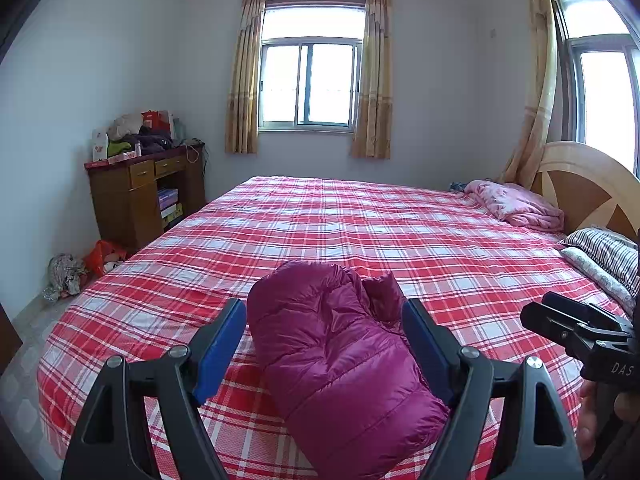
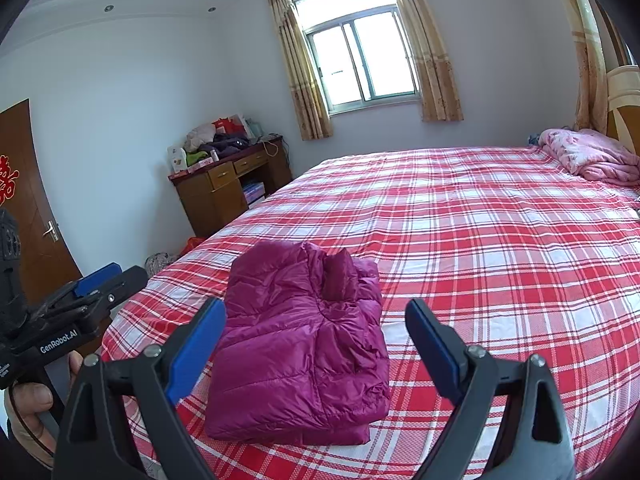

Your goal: Fold large clothes

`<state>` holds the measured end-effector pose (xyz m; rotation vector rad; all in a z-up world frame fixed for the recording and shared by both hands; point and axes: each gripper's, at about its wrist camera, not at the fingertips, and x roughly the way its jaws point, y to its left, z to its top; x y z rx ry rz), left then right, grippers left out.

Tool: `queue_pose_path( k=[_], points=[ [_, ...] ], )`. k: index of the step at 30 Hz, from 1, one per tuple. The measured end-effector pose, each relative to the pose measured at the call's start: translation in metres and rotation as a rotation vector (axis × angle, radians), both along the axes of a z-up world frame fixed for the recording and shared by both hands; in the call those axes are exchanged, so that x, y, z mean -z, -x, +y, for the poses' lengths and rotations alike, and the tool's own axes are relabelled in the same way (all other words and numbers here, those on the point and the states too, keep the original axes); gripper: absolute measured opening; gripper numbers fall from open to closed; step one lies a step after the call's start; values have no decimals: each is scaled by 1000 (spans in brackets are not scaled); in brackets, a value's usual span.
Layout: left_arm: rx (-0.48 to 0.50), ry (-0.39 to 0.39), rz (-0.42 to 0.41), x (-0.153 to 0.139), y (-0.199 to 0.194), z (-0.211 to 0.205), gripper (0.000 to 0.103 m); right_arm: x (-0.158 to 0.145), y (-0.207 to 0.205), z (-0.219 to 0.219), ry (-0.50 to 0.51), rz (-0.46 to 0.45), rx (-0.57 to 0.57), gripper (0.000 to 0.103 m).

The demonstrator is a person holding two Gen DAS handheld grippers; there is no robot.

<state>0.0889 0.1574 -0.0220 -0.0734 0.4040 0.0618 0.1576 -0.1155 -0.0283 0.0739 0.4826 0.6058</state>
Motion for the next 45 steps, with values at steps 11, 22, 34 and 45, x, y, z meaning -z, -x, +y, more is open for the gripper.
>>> queue_pose_path(
  k=[11,22,34,45],
  points=[
    [-21,-6,10,0,0,-1,81,-1,1,0,-2,-8,0,94],
    [-38,-18,2,-4,3,-2,81,-11,8,2,10,-52,-14,94],
    [-52,52,7,-6,2,12,81,-22,21,8,18,-115,-38,97],
    [-110,-2,-13,0,2,13,91,-17,25,12,31,-118,-48,97]
  ],
)
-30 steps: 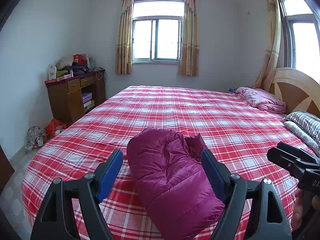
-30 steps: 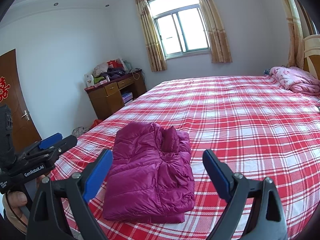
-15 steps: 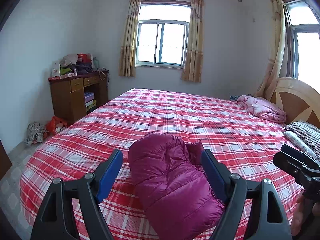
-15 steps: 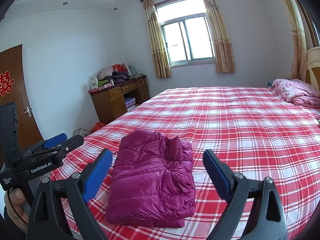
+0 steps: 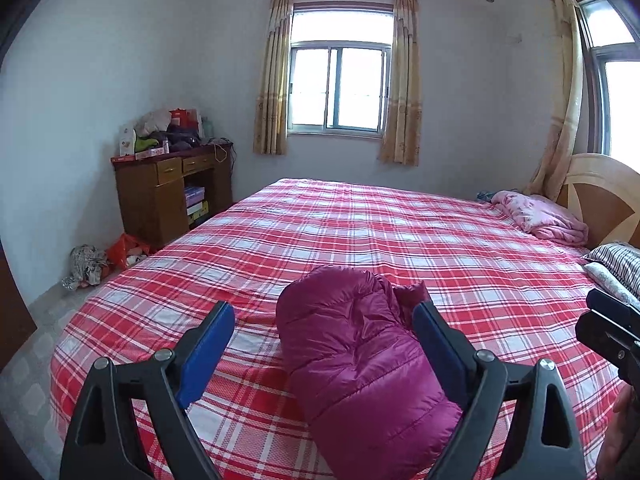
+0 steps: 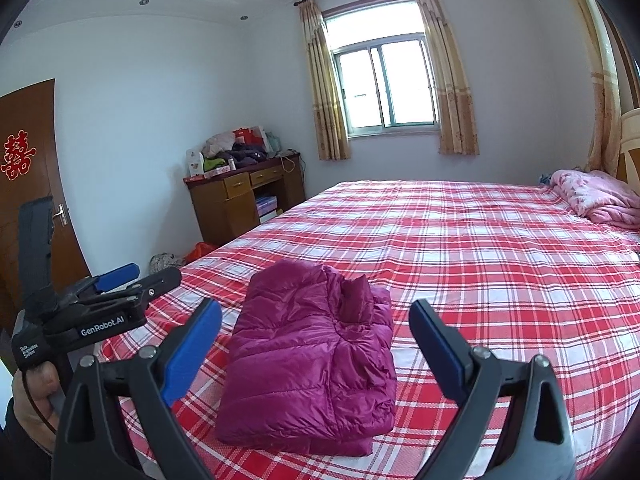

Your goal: Fold large clothes

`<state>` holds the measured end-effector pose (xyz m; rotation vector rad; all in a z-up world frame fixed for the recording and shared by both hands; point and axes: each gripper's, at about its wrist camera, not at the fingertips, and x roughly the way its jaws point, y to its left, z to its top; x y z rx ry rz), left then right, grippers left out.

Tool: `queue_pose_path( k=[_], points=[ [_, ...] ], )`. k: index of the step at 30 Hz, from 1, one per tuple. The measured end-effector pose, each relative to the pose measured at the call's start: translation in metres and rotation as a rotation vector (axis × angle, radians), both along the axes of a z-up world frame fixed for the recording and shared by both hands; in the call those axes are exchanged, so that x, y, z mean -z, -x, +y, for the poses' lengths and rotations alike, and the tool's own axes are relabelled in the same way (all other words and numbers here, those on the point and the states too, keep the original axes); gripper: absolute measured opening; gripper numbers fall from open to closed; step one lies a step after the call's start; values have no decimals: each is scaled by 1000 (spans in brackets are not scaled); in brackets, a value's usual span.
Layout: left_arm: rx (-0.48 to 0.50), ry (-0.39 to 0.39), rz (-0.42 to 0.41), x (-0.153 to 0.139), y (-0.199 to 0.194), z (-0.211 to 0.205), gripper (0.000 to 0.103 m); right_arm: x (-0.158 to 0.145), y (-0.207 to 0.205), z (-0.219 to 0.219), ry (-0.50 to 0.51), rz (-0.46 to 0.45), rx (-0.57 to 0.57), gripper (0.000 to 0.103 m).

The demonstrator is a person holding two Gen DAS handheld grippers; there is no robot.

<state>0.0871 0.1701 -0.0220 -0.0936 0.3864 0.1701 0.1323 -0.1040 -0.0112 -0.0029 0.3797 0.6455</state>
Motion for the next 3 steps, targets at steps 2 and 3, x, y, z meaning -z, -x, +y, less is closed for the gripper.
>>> queue_pose_path(
  k=[2,3],
  points=[
    [9,3,1,1,-1,0,91,1,-1,-1,1,5,2,97],
    [15,6,3,2,-2,0,91,2,-1,-1,1,7,4,97]
  ],
)
